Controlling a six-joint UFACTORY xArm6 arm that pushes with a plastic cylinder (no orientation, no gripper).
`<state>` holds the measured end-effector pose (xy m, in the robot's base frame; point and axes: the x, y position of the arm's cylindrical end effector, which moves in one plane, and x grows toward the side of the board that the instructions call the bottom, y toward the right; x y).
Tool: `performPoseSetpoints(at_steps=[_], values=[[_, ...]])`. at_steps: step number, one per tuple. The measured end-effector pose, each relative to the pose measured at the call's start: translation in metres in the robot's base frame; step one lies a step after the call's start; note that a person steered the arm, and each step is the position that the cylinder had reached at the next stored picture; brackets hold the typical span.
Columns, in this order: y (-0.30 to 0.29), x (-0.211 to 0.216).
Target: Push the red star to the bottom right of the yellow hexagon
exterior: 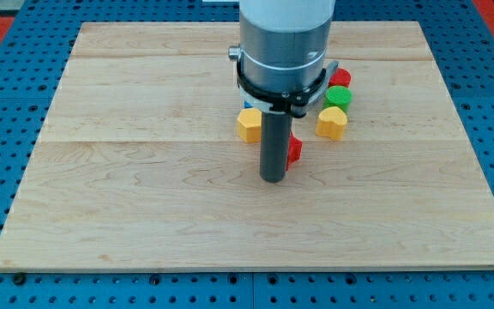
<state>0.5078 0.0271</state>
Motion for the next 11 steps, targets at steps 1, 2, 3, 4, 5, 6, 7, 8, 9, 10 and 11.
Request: performPoseSetpoints(at_steps=[1,2,3,4,5,6,7,8,9,10,11], values=[[0.017,0.002],[0.037,-0.01],[0.047,-0.024],[0.049,-0.023],[0.014,-0.01],[-0.013,-0.013],[-0.008,-0.016],[0.007,-0.016],[-0.014,-0.014],[-0.054,-0.014],[-0.071,-0.015]])
